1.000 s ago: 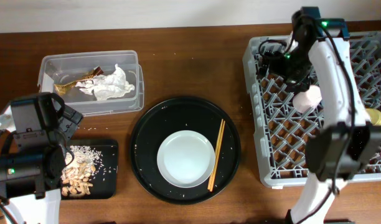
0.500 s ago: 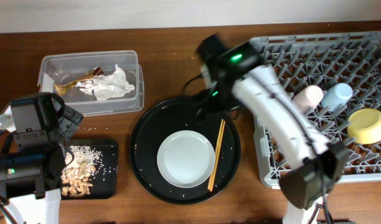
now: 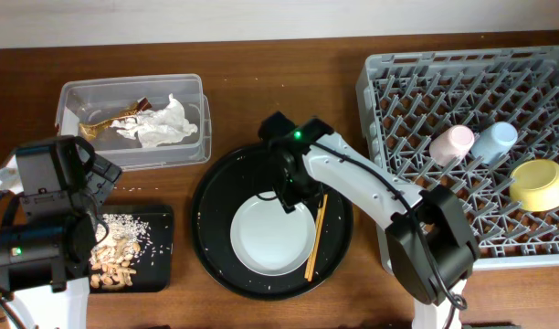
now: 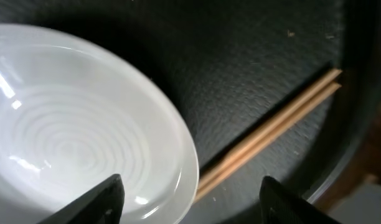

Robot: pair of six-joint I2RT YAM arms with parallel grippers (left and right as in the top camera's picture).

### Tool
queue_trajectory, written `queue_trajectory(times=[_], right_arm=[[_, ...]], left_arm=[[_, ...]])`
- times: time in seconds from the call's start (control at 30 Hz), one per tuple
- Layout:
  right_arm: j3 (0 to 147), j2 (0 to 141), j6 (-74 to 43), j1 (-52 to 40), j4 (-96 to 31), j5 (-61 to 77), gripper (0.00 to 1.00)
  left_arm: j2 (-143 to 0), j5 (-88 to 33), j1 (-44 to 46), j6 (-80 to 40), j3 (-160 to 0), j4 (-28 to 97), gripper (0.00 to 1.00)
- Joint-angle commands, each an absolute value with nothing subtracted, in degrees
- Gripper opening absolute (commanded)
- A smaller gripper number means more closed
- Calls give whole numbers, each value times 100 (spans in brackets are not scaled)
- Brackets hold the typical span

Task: Sort waste into correct bins and load items into the dishwasher rack
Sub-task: 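Reach the right gripper to the white plate and grip its rim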

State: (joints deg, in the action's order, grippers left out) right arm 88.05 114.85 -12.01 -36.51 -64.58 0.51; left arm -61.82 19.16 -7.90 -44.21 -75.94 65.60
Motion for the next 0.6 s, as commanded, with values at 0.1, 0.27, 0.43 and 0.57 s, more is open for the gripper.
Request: queue_trajectory(times=[0.1,0.27,0.43,0.57], right_arm=[[8182,11491,-1221,-3632,-5848,242,64],[7975,11493,-1227,-3632,-5498,377,55],[7948,11493,-1243,-3632,-5426,432,43],[7907,11493,-1243,-3632,-5402,451,42]], left_arm=[[-6165,2038,-805,-4410,-7612,6567,99],[-6165,2038,-805,-4410,-7612,6567,99],[-6165,2038,-805,-4410,-7612,6567,99],[-6165,2038,-805,-4410,-7612,6567,99]])
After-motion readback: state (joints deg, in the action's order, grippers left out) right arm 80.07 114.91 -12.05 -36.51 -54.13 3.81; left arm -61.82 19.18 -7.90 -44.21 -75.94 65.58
